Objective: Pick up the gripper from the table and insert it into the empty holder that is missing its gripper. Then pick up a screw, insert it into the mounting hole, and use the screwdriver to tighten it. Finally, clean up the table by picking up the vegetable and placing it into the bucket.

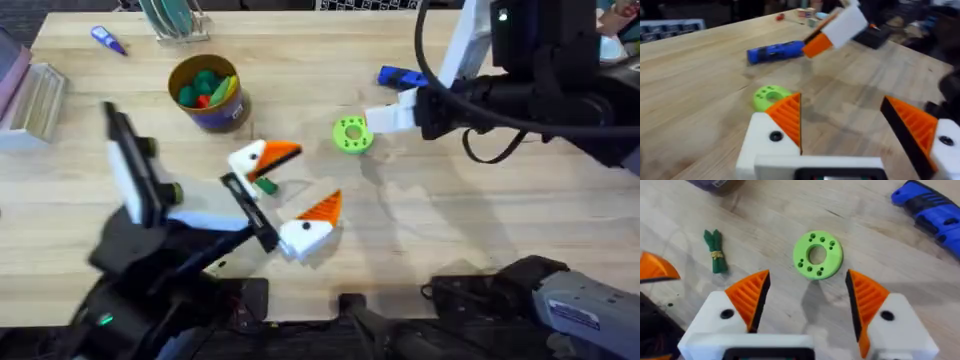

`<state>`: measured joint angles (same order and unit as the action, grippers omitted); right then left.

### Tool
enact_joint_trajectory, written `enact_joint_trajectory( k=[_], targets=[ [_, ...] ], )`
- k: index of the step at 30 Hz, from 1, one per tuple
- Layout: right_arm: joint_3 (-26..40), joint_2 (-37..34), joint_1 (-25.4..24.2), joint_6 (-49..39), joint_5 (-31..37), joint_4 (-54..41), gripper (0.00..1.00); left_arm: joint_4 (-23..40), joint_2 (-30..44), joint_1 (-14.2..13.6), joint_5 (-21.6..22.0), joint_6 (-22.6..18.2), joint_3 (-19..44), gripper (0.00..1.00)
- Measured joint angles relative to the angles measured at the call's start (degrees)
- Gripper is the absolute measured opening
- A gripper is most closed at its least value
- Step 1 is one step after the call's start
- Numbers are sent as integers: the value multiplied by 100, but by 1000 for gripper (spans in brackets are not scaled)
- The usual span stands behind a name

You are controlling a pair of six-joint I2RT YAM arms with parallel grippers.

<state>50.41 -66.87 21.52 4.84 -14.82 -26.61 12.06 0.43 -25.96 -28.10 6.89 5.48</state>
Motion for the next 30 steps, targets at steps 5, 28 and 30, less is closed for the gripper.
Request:
enact_joint_trajectory(
  k=[5,28,30],
  targets=[
    [0,0,0,79,-164,-2,887,1645,487,0,1161,64,1456,986],
    [0,0,0,118,-263,-2,887,4568,6398,128,1628,1080,4918,985],
    [0,0,0,118,-263,-2,887,4966,6582,292,1905,1986,4921,985]
  ],
)
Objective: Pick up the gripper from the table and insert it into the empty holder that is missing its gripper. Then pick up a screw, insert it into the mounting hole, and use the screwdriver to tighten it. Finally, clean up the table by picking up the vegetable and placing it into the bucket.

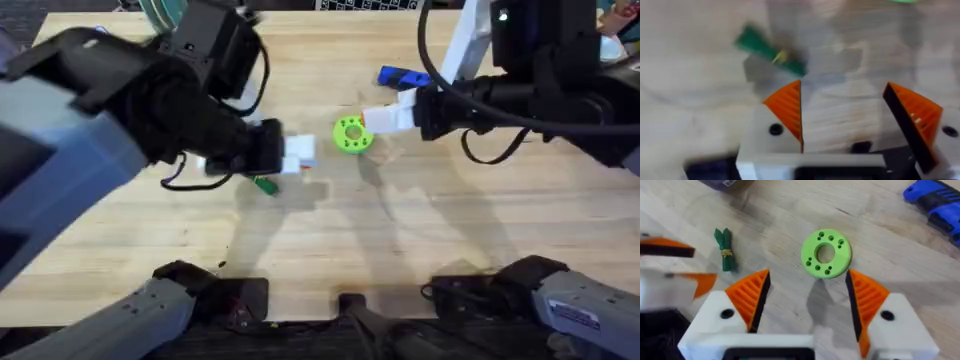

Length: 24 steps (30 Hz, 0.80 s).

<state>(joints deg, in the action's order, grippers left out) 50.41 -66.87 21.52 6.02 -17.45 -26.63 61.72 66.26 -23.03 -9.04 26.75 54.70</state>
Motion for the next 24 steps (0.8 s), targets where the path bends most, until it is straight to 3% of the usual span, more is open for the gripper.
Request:
enact_joint_trajectory(
  k=[3,5,7,14,24],
  targets=[
    [0,0,0,0,-2,0,888,345,260,328,354,1538,0,985],
    [0,0,0,0,-1,0,889,268,427,485,508,2227,0,985],
    [0,0,0,0,-2,0,889,118,606,557,617,2666,0,985],
    [0,0,0,0,-2,0,889,-339,1377,571,820,3311,2,985],
    [0,0,0,97,-2,-61,889,-497,2368,571,1082,3550,2,976]
  ],
)
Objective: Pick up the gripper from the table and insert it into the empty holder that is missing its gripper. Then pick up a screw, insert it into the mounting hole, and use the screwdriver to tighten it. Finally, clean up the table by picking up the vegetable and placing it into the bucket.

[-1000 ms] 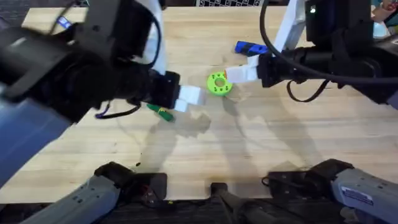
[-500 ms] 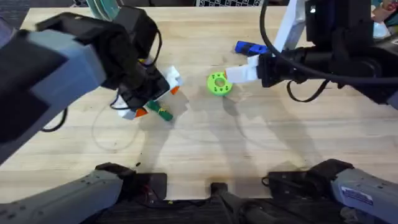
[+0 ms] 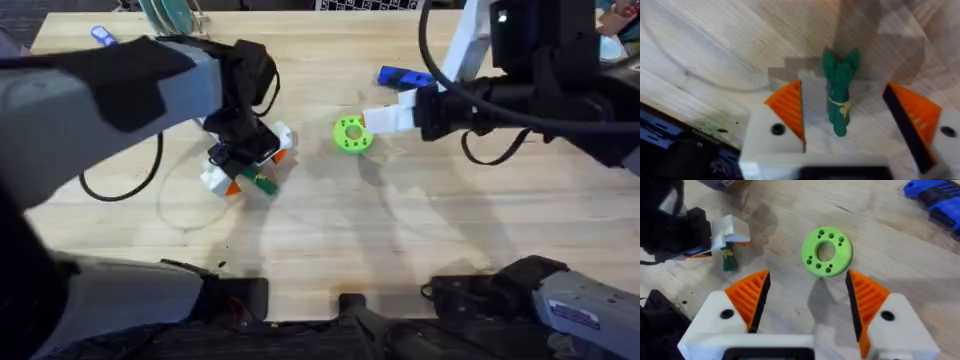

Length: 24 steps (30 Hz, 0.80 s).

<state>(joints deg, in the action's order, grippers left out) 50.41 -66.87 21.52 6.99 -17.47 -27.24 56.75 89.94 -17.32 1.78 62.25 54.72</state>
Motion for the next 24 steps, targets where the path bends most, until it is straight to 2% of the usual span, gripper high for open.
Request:
enact_joint_trajectory(
  k=[1,4,7,8,14,19,24],
  targets=[
    [0,0,0,13,0,0,889,-9,72,1,5,17,0,899],
    [0,0,1,84,0,-2,889,-91,196,11,-7,84,18,450],
    [0,0,0,204,0,-4,890,-144,199,11,-8,186,0,74],
    [0,-1,0,238,-1,-4,890,-171,193,11,5,184,-2,25],
    [0,0,0,357,-2,-20,890,-194,177,11,2,207,-17,17],
    [0,0,0,375,-2,-20,889,-104,-143,22,-2,-22,3,15],
    [0,0,0,376,-1,-20,889,-87,-926,22,-1,-362,620,14]
  ],
)
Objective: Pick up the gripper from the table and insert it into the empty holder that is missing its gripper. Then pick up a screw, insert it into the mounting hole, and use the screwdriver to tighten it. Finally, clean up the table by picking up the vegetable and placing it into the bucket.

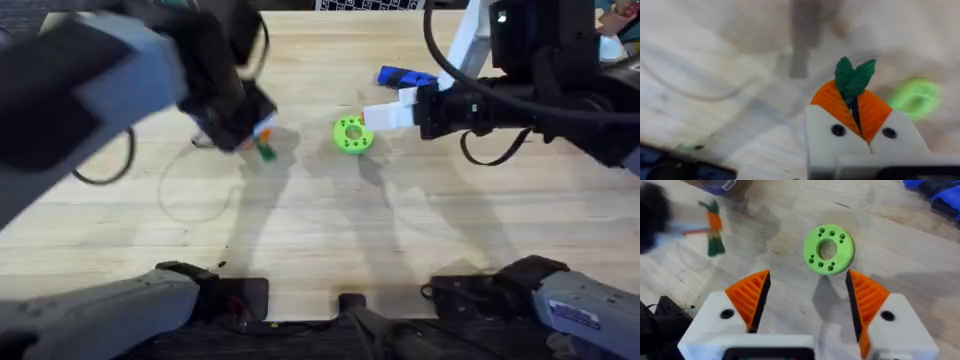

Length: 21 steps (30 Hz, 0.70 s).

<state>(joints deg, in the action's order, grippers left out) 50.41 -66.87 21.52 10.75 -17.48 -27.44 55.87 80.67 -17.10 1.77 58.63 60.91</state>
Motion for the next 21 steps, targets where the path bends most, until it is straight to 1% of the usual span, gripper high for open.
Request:
enact_joint_trajectory(
  k=[4,7,8,11,15,18,21],
  targets=[
    [0,0,0,1,-1,4,890,-306,-437,30,129,-381,763,13],
    [0,0,0,0,-1,9,889,-745,-587,164,488,-811,1091,13],
    [0,0,0,1,-1,9,889,-826,-589,207,593,-911,1120,13],
    [0,0,0,1,1,7,890,-987,-467,415,1093,-1206,1136,12],
    [0,0,0,1,-1,7,888,-1218,-30,755,1474,-1416,1133,12],
    [0,0,0,3,-1,7,889,-1239,278,1031,1527,-1659,1131,12],
    [0,0,0,47,1,7,890,-1332,503,1290,1414,-2039,1129,12]
  ],
)
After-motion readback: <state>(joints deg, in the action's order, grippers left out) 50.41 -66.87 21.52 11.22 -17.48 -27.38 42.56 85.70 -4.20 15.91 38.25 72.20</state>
